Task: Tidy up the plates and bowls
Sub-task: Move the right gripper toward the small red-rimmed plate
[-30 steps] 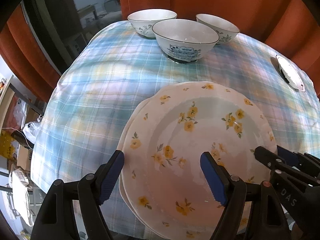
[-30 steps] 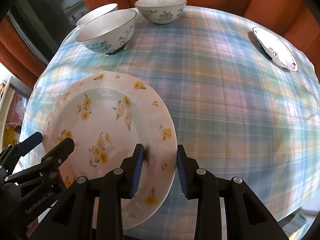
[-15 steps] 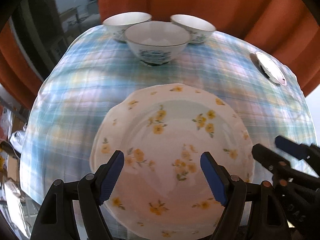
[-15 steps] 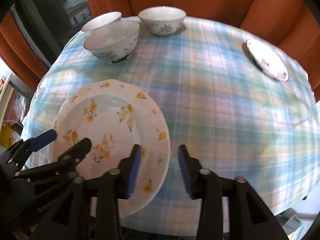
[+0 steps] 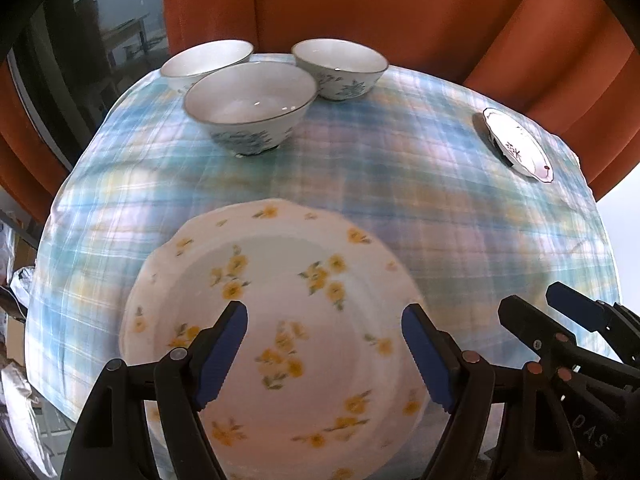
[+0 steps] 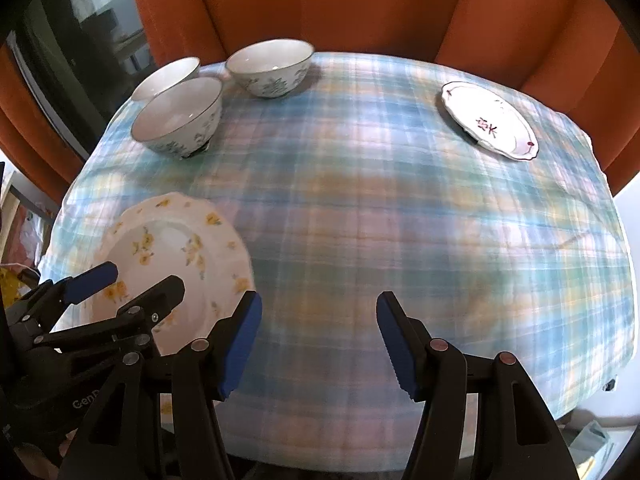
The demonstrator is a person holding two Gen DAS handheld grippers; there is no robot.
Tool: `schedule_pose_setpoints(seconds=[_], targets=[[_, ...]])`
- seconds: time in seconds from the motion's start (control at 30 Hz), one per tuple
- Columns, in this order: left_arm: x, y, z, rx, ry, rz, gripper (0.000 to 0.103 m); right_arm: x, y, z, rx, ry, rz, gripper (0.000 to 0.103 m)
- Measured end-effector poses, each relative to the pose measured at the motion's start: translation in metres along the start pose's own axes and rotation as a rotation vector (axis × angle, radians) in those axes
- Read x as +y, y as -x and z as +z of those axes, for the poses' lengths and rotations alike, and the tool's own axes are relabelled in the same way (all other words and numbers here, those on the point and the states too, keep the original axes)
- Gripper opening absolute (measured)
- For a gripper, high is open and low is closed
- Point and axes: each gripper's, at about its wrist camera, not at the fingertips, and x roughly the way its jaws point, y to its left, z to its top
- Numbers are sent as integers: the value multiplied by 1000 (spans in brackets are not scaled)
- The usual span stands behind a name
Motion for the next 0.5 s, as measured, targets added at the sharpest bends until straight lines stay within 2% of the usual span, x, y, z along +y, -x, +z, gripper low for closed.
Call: schedule_pose_setpoints(seconds=[0.27,0.4,0.5], targets=[[-49,-4,23,-14,-8,39,82,-53,-4,13,-11,-34,58,65],[-74,-8,35,-12,-15,57,85,-86,-3,20,-36,-69,72,76],[-95,-13,44,-12,-28,71,85,-112,-6,27,-43,-96,89,78]])
